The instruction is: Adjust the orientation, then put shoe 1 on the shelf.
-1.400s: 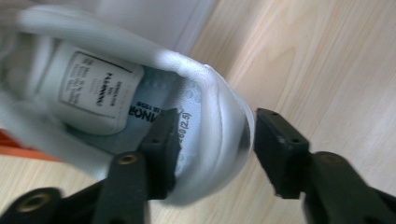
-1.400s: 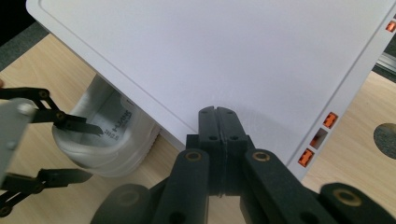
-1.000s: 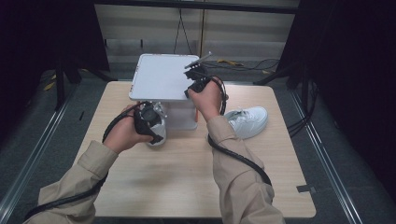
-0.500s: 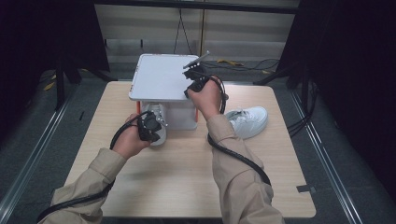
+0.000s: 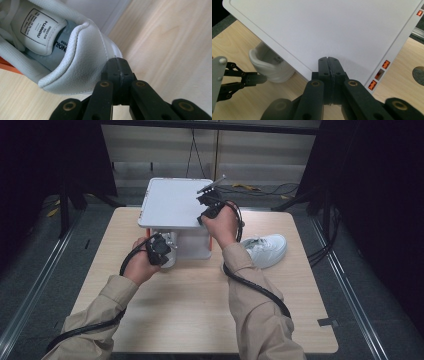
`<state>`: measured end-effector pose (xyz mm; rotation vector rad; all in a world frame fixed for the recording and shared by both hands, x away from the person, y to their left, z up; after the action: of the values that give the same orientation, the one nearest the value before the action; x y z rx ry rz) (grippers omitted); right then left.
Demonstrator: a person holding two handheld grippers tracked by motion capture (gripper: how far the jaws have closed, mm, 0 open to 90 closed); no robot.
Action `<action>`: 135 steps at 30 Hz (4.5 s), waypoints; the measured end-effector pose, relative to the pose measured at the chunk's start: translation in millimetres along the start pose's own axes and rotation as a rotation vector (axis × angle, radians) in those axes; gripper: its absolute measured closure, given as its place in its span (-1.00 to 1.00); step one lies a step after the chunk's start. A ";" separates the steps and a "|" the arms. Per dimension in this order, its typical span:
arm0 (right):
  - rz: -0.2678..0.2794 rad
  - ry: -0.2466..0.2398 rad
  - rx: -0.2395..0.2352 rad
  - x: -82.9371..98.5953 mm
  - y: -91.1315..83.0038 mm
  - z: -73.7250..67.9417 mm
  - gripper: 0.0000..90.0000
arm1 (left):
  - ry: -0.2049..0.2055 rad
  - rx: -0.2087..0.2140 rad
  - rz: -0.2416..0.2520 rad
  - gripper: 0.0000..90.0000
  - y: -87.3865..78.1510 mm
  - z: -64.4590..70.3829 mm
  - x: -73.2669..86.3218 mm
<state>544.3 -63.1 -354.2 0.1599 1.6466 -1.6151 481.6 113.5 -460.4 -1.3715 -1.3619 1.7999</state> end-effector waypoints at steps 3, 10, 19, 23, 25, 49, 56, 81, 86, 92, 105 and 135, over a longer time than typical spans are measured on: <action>0.000 -0.001 -0.002 -0.2 0.1 -0.1 0.99 | 0.001 -0.012 0.009 1.00 2.1 -4.4 -2.2; -0.002 -0.006 -0.006 -0.8 0.3 0.0 0.99 | -0.014 -0.052 0.030 1.00 8.3 -15.8 -7.2; 0.002 -0.016 0.002 -1.4 0.8 -0.8 0.98 | -0.013 -0.071 0.043 1.00 11.5 -18.7 -12.5; 0.010 -0.017 0.004 -0.4 0.3 -0.5 0.95 | -0.040 -0.052 0.049 0.99 10.9 -18.2 -10.6; 0.019 -0.010 0.006 0.6 0.1 0.8 0.88 | -0.068 -0.026 0.061 0.82 9.7 -15.5 -8.1; -0.063 -0.034 0.008 48.3 -29.5 26.2 0.17 | -0.195 0.124 0.089 -0.11 -2.1 24.1 26.4; -0.119 -0.029 -0.011 74.3 -25.4 29.0 0.05 | -0.200 0.133 0.093 -0.23 -6.0 25.7 30.2; -0.293 -0.044 0.023 121.6 3.1 32.0 0.18 | -0.224 0.189 0.053 -0.34 -3.1 23.9 34.9; -0.296 -0.024 0.025 125.2 7.4 33.4 0.27 | -0.227 0.192 0.056 -0.34 -2.1 23.3 34.9; -0.314 -0.026 0.040 128.3 17.6 33.3 0.35 | -0.230 0.196 0.053 -0.33 0.6 22.3 34.5; -0.346 -0.054 0.028 135.4 36.0 26.9 0.53 | -0.237 0.201 0.066 -0.37 -7.8 14.5 38.3; -0.296 -0.208 -0.047 155.3 -10.2 5.4 0.58 | -0.246 0.185 0.099 -0.43 -27.2 7.8 29.9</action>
<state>437.0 -136.9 -439.6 -0.2802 1.5990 -1.7413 458.7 145.4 -448.2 -1.1689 -1.2265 2.1599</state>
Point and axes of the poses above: each handheld gripper's, and its own axes: y roughly forward along the jaws, x roughly out of its underside, z roughly to its right, the point moved 4 cm from there along y, roughly forward along the jaws, and after that the axes turned 14 degrees about x, right-handed, at the moved point
